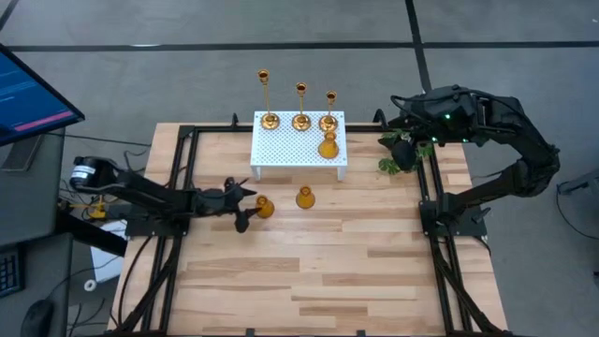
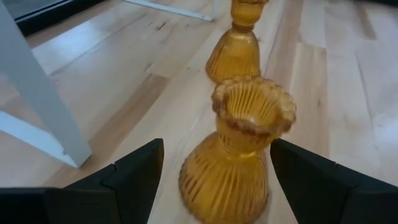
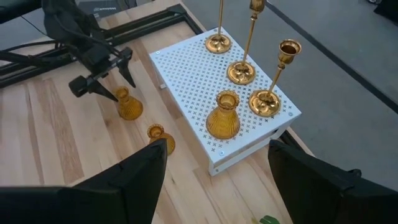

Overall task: Pick & Place candle stick holders
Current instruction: Put the left yellow glass candle holder on the shelf aligned with the other yellow glass candle holder

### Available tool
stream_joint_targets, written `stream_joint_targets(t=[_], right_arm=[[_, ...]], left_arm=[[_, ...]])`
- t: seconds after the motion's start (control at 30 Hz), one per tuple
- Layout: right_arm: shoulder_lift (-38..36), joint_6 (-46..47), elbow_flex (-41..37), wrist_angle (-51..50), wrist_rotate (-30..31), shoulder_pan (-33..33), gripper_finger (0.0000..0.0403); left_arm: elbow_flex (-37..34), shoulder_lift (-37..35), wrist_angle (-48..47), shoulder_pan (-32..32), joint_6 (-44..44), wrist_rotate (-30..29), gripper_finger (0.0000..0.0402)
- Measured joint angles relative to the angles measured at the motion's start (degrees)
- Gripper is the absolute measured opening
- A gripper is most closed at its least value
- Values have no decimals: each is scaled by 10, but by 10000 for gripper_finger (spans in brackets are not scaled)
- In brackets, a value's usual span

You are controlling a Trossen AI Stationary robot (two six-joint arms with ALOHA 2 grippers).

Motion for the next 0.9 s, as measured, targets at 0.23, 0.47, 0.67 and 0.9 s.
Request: stream_joint_targets(t=[0.23, 0.47, 0.67, 0.9], right_arm=[[0, -1, 0, 0, 0, 0, 270], [0, -5, 0, 0, 0, 0, 270], [0, -7, 0, 0, 0, 0, 270], [0, -7, 0, 0, 0, 0, 270]], left_arm=[[0, 65, 86, 16, -3, 24, 297], [0, 123, 182, 19, -5, 36, 285], [0, 140, 196, 19, -12, 48, 249], [0, 139, 206, 19, -5, 49, 186]])
